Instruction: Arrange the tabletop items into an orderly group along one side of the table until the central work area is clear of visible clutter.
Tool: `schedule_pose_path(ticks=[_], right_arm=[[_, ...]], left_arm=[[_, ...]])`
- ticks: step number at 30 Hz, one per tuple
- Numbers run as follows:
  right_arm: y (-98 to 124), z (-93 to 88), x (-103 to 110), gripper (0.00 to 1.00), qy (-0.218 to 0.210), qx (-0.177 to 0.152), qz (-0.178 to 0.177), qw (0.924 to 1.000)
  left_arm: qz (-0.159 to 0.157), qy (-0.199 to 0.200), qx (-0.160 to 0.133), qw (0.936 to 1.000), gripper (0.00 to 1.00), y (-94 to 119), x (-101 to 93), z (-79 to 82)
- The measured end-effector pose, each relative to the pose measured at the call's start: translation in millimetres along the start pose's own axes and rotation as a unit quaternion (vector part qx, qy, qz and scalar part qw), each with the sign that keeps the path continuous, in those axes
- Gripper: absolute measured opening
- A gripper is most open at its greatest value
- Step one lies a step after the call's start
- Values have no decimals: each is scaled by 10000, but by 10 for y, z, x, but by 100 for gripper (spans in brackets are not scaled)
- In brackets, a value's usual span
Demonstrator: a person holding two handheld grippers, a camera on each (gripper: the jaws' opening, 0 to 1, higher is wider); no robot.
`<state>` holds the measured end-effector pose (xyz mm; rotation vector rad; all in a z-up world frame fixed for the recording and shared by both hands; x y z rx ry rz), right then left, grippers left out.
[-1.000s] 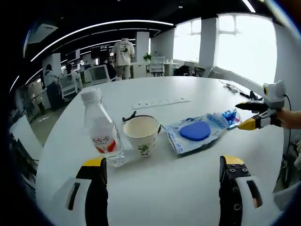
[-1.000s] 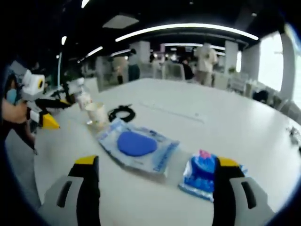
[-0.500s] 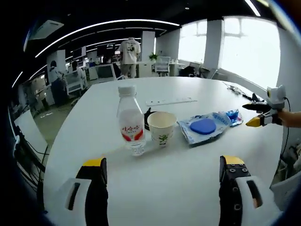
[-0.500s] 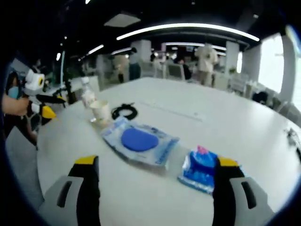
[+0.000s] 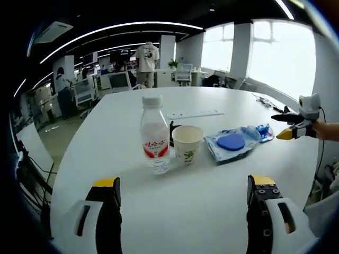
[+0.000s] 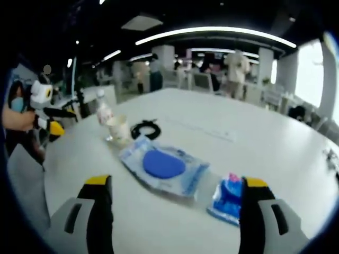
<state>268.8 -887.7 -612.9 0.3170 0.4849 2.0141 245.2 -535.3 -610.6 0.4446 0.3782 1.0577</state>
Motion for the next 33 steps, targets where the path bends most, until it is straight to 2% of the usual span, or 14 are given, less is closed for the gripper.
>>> schedule_pose_path(ticks=[2,10,12,20,23,27,33], right_arm=[[-92,92,10,99,-302,-73,83,9995],[-515,326,86,94,-178,50,239,9995],[-650,328,112,92,-80,274,312,9991],[-1184,459,159,90,-154,495,456,9976],[-1384,509,178,89,-231,553,511,9969],[-1613,546,222,88,-317,619,557,9960],[-1980,477,298,82,-660,896,490,9926]], left_arm=[[11,16,12,10000,100,8,20,-6],[-7,5,20,10000,100,109,96,23],[-29,66,31,10000,100,142,109,20],[-224,76,109,9997,100,462,67,-43],[-174,130,159,9996,100,576,131,-106],[-85,503,123,9986,100,700,239,-166],[-11,637,174,9978,100,758,288,-245]])
Point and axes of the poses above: the point that each gripper's makers call its tool centre point, and the gripper's own axes: y roughly backward along the fingers, x roughly to its left, z roughly out of its top, the point moved 4 cm from there along y, roughly backward along the fingers, and after that the axes turned 1 degree about -x, right-handed, at the moved point
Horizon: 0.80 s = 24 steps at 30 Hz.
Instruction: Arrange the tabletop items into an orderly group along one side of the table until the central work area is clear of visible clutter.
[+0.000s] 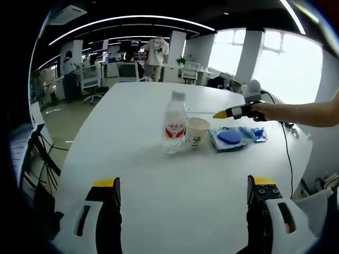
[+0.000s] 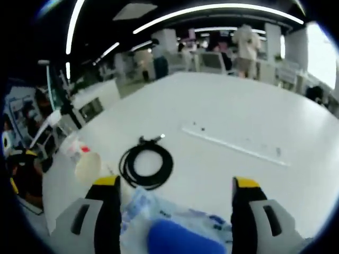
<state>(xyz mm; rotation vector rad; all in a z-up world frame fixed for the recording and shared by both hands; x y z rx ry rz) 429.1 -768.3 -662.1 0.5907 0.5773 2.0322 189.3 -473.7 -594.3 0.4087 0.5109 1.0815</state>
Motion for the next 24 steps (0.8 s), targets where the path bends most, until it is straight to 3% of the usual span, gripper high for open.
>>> schedule_pose_path(ticks=[6,9,12,17,18,19,24], right_arm=[[-382,45,124,75,140,231,51,9996],[-460,47,231,71,356,347,66,9987],[-622,21,166,66,521,561,46,9971],[-648,-111,191,60,498,868,-56,9950],[-667,-42,145,58,811,668,-120,9944],[-657,-87,168,55,631,859,-68,9943],[-728,-79,8,47,1050,916,-169,9901]], left_arm=[[-6,-150,58,9999,100,-10,-16,2],[-18,-117,-2,9999,100,-24,-27,32],[-49,-148,11,9999,100,-56,-33,53],[-92,-132,-27,9999,100,-85,-42,84],[-94,-127,-31,9999,100,-88,-42,85],[-92,-121,-30,9999,100,-99,-39,79],[-110,-100,70,9999,100,-138,-26,23]])
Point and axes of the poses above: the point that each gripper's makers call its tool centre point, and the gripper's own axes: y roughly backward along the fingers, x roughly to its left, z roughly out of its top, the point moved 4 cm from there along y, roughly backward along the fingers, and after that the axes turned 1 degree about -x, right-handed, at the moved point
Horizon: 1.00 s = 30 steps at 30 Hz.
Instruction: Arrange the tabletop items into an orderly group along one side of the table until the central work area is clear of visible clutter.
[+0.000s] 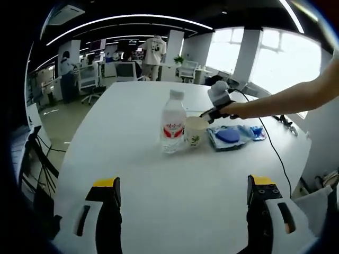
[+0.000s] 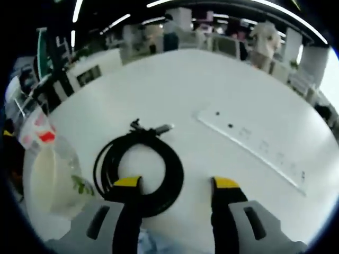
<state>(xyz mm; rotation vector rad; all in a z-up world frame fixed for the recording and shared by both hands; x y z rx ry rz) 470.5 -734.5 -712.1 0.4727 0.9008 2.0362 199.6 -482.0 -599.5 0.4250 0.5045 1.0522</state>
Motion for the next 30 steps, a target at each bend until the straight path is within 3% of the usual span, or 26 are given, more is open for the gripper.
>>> schedule_pose_path(ticks=[6,10,13,17,22,26,28,30], right_arm=[[58,-11,77,40,13,-30,-114,9999],[32,29,291,21,415,-108,225,9988],[-60,72,274,12,339,1,107,9994],[-152,105,237,10,491,97,107,9987],[-224,129,244,4,1269,194,37,9917],[-257,129,247,2,1095,56,-24,9940],[-272,142,231,2,1189,-10,-106,9928],[-204,199,266,2,1363,-296,-98,9902]], left_arm=[[4,38,-21,10000,100,-21,-1,7],[12,65,-6,10000,100,-27,0,-12],[41,74,9,10000,100,-18,15,-24],[110,129,-2,9999,100,3,64,-35],[175,282,-31,9994,100,16,111,-39],[235,279,-61,9993,100,40,134,-27],[259,285,-62,9992,100,53,148,-32],[276,292,-56,9992,100,60,163,-42]])
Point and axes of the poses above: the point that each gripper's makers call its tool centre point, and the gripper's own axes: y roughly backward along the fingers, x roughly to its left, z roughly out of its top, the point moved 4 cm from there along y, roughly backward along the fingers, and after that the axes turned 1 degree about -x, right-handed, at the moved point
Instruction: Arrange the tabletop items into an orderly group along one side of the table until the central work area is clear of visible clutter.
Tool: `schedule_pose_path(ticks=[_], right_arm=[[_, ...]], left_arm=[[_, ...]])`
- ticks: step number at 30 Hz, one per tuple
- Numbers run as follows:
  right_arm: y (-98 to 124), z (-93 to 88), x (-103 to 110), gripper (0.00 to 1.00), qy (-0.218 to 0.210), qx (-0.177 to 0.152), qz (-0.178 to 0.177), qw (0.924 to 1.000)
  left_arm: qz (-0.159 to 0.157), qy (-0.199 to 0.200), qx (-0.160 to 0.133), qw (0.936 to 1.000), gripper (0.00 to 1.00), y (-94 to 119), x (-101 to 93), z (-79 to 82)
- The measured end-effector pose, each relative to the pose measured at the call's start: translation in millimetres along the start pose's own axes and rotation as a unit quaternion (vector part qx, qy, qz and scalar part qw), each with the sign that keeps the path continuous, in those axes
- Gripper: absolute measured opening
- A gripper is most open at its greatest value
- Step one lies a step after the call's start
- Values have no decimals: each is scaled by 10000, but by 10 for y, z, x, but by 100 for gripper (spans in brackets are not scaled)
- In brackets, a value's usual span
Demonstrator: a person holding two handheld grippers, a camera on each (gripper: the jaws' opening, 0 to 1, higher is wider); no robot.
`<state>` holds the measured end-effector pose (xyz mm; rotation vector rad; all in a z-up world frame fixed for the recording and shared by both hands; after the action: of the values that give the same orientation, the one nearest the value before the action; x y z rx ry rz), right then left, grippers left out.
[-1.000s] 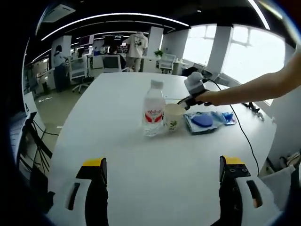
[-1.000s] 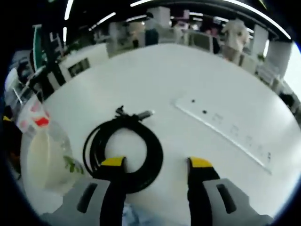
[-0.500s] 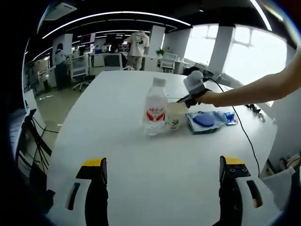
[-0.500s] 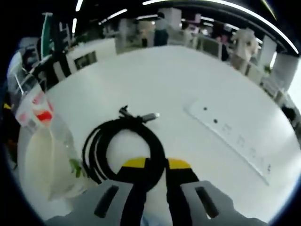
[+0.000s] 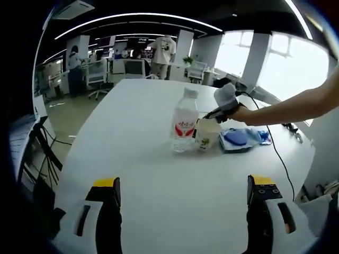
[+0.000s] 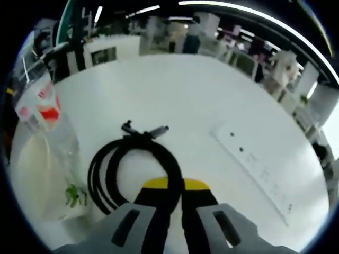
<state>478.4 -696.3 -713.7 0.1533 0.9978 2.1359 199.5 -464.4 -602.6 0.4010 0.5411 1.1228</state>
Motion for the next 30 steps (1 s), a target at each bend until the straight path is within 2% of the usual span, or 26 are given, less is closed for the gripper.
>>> schedule_pose_path(ticks=[3,8,16,22,30], right_arm=[[83,22,-7,2,-36,-35,-52,10000],[183,35,-133,1,-326,-121,-189,9992],[434,116,-329,0,-724,-427,-371,9958],[534,103,-385,0,-601,-445,-441,9962],[759,239,-500,0,-564,-875,-662,9924]], left_arm=[[9,18,32,10000,100,-5,14,-21],[-25,10,55,10000,100,-30,-16,-25],[-108,-12,85,9999,100,-59,-73,-21],[-160,-54,54,9998,100,-62,-120,9],[-151,-82,48,9998,100,-32,-130,22]])
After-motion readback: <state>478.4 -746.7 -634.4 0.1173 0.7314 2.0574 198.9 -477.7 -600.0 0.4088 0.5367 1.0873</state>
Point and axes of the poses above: the point that each gripper's makers call its tool centre point, and the gripper's own axes: y roughly backward along the fingers, x roughly to its left, z roughly out of its top, the point moved 4 cm from there along y, roughly backward along the fingers, and after that the axes turned 1 degree about -x, right-handed, at the moved point
